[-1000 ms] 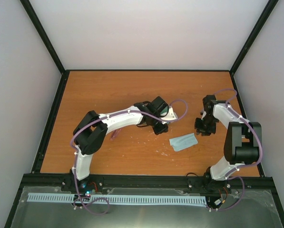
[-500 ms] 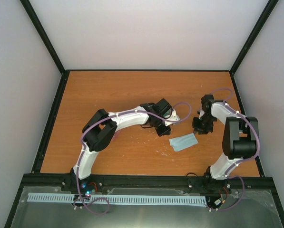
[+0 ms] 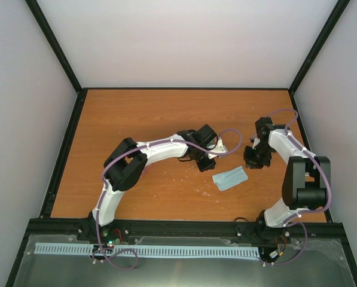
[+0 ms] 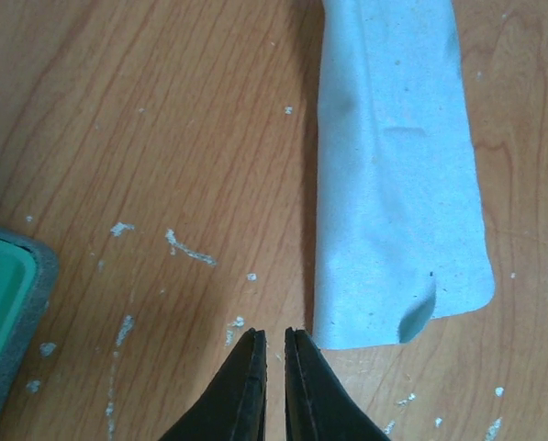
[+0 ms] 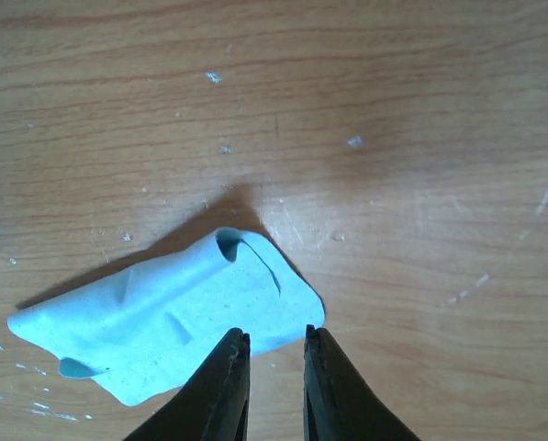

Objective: Organize the sunglasses
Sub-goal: Adjust the glasses cleaning cloth at the center of the board.

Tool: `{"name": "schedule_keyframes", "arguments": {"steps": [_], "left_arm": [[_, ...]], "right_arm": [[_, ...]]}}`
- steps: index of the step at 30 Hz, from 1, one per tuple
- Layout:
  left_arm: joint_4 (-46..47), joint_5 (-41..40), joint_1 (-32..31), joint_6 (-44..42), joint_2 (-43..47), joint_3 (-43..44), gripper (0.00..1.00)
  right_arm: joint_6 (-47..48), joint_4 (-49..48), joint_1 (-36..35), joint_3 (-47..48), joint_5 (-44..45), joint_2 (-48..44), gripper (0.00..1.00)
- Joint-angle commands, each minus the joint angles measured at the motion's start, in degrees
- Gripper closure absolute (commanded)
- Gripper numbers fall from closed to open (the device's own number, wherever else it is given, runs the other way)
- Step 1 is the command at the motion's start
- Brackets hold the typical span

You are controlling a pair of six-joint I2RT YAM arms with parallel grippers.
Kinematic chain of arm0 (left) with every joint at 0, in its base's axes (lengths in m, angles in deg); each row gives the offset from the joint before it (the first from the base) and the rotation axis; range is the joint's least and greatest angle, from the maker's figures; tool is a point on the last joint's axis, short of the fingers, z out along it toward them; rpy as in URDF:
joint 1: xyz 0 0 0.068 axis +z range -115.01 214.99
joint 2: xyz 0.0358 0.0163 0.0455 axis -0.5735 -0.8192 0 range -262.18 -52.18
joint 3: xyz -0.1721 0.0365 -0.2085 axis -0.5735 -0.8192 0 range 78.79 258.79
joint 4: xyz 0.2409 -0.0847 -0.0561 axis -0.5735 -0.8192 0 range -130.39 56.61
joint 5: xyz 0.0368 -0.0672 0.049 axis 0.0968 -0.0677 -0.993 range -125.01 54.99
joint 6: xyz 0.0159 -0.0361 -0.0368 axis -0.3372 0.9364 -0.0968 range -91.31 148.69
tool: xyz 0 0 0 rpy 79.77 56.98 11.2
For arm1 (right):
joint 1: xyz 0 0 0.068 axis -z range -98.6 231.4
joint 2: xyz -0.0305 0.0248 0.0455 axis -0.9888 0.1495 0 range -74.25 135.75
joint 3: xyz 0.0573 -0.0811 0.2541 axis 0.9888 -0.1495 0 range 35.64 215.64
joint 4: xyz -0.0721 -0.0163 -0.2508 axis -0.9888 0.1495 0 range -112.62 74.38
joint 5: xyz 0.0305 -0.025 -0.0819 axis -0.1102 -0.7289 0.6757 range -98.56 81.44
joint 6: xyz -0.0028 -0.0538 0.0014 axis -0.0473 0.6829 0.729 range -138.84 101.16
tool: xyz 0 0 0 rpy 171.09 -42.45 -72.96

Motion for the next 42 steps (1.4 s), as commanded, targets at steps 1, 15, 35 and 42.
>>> {"name": "schedule_keyframes", "arguments": {"steps": [1, 15, 35, 42], "left_arm": [[0.76, -2.4, -0.13, 0.28, 0.8, 1.13, 0.9], [3.68, -2.71, 1.16, -0.08, 4.53, -3.52, 0.9], [4.79, -2.59, 1.15, 0.01, 6.08, -4.93, 0.91], [4.78, -2.54, 1.16, 0.0, 6.12, -5.02, 0.9]], "right_arm": [[-2.82, 2.62, -0.85, -1.23, 1.93, -3.04, 0.83], [-8.89, -0.52, -8.47, -3.23, 4.6, 4.54, 0.82], [-10.94, -1.68, -8.62, -1.28, 7.02, 7.84, 0.82], [-11.16, -2.04, -8.66, -0.7, 6.18, 8.29, 0.82]]}}
